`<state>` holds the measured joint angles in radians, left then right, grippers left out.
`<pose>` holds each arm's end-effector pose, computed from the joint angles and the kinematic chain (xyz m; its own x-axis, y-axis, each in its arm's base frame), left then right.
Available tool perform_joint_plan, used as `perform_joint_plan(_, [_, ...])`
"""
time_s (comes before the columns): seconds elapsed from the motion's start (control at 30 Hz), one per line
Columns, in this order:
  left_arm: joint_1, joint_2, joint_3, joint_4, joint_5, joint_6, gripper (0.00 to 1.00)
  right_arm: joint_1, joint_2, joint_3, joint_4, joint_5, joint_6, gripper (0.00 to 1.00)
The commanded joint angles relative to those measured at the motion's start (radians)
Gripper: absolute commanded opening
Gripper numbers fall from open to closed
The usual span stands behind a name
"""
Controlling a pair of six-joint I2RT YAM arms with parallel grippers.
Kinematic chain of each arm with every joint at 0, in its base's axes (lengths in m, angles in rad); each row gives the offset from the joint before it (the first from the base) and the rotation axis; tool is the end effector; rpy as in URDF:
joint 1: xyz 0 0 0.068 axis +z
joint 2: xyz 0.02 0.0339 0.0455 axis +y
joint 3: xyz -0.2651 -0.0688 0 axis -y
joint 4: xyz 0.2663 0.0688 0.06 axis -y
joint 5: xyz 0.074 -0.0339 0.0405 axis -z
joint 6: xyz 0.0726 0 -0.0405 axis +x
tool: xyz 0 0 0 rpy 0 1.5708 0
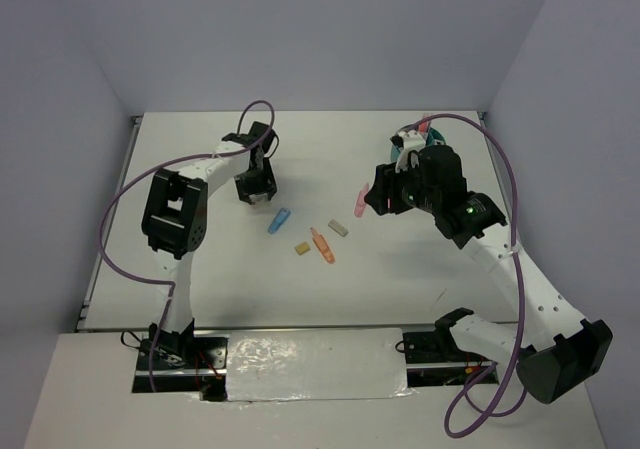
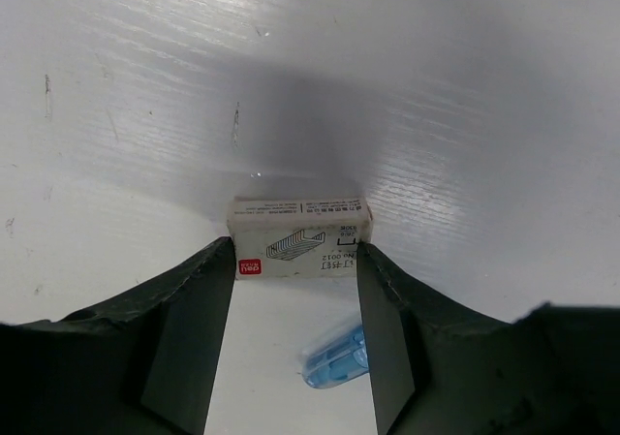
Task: Sort the stationery into containers
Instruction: Pick up the stationery from the center of the board.
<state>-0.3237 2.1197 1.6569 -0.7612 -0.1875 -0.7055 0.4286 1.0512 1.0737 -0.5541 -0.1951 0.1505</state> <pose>0.4525 -0.1376 0.1378 -0.8425 -0.3893 -0.3724 -0.3860 0.9184 -0.0869 0.2474 0.1285 0.3360 -0.5398 -0.0849 -0.8375 -0.4843 0.8451 0.2264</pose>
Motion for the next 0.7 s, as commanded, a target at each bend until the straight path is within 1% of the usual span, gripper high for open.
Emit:
perform_joint_plan(0.0, [-0.015, 0.054, -0.002, 0.011, -0.038, 0.026, 0.64, 0.002, -0.02, 0.032, 0.014, -0.017, -0.026, 0.58])
perform_joint_plan(0.03, [-0.018, 0.059, 0.0, 0.014, -0.04, 0.031, 0.64, 0.002, -0.017, 0.035, 0.016, -0.018, -0.028, 0.58])
perform_joint_plan(0.13, [-0.026, 0.078, 0.017, 0.003, -0.047, 0.037, 0.69, 0.001, 0.001, 0.046, 0.008, -0.027, -0.028, 0.59])
perform_joint_plan(0.23, [-0.028, 0.063, 0.003, 0.016, -0.049, 0.032, 0.74, 0.002, 0.007, 0.048, 0.02, -0.033, -0.025, 0.59])
perform_joint_plan(0.37, [-0.028, 0.062, 0.0, 0.019, -0.05, 0.037, 0.75, 0.004, 0.021, 0.051, 0.029, -0.041, -0.019, 0.59])
perform_joint_plan(0.4, [-0.028, 0.071, 0.004, 0.016, -0.05, 0.041, 0.74, 0.004, 0.024, 0.052, 0.029, -0.043, -0.019, 0.59])
perform_joint_plan(0.43, [-0.028, 0.078, 0.01, 0.011, -0.052, 0.043, 0.71, 0.002, 0.03, 0.054, 0.033, -0.046, -0.019, 0.59])
perform_joint_plan(0.5, [-0.028, 0.089, 0.011, 0.016, -0.05, 0.046, 0.68, 0.002, 0.039, 0.057, 0.034, -0.047, -0.02, 0.59])
perform_joint_plan(0.57, [-0.028, 0.089, 0.001, 0.028, -0.041, 0.047, 0.63, 0.002, 0.043, 0.06, 0.034, -0.044, -0.022, 0.59])
perform_joint_plan(0.6, [-0.028, 0.094, 0.004, 0.028, -0.037, 0.047, 0.55, 0.002, 0.047, 0.063, 0.034, -0.044, -0.023, 0.59])
perform_joint_plan(0.67, [-0.028, 0.094, 0.01, 0.019, -0.035, 0.049, 0.45, 0.001, 0.053, 0.069, 0.034, -0.044, -0.026, 0.59])
